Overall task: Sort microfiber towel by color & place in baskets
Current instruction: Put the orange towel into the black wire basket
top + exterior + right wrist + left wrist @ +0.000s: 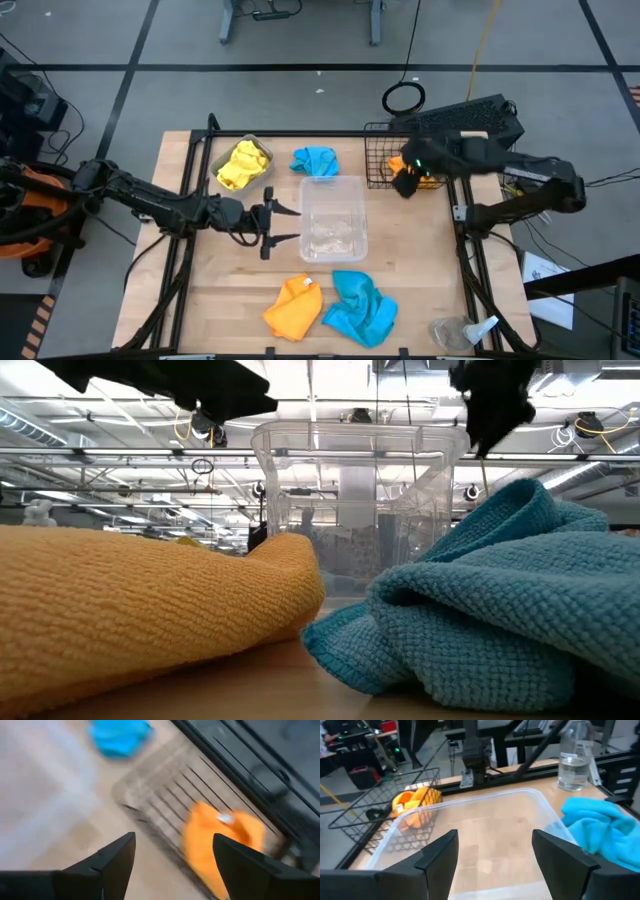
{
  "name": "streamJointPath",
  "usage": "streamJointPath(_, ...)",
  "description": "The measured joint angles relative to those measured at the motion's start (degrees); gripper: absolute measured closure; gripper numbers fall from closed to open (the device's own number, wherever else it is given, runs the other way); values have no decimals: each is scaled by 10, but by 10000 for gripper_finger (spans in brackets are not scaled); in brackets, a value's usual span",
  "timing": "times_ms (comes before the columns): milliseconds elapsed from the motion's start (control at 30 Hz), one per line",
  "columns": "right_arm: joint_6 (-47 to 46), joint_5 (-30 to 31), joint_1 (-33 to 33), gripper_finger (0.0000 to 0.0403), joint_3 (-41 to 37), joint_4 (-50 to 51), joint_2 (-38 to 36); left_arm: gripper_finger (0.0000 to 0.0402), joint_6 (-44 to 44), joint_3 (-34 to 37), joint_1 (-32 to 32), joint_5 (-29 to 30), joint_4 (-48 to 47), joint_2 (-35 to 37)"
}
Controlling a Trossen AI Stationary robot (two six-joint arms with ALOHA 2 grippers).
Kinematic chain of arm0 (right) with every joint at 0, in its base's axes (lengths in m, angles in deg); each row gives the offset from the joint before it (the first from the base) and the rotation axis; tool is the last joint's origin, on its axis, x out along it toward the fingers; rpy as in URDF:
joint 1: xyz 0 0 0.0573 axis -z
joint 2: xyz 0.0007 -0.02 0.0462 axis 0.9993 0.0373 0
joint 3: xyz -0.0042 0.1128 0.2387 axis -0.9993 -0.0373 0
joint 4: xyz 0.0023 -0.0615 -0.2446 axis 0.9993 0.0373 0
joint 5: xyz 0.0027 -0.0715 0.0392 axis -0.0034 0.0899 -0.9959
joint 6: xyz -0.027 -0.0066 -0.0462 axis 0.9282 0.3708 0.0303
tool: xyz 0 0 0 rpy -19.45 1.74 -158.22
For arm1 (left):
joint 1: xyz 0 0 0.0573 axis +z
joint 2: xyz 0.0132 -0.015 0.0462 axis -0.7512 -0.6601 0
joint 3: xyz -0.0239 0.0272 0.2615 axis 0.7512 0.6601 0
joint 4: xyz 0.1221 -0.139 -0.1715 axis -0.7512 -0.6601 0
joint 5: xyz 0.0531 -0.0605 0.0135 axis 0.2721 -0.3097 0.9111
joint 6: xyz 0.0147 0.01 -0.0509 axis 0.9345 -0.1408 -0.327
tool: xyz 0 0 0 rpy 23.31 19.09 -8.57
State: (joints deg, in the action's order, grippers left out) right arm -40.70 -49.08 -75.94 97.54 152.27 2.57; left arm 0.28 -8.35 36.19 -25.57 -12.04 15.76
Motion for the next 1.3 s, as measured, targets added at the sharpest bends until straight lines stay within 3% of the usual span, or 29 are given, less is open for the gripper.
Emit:
streamJointPath(267,-120,144,-259,160,-8,-52,-7,143,10,-14,-81,-38,-7,0)
streamJointPath(467,-216,198,-385,168,-48,-69,20,144,-13,-23,-189,-35,-35,-10)
streamJointPath(600,-266,226,-452,176,-61,-79,46,144,-69,-27,-256,1,-38,-42)
streamJointPath(767,-302,241,-509,187,-61,-104,81,144,-151,-52,-292,24,-38,-125)
streamJointPath(967,-310,239,-542,193,-61,-144,122,143,-154,-108,-295,24,-40,-240)
streamJointPath(1100,-331,238,-559,193,-61,-145,143,143,-160,-151,-295,-8,-39,-303)
streamJointPath(1300,-335,239,-582,193,-61,-145,164,143,-209,-178,-295,-1,-48,-342)
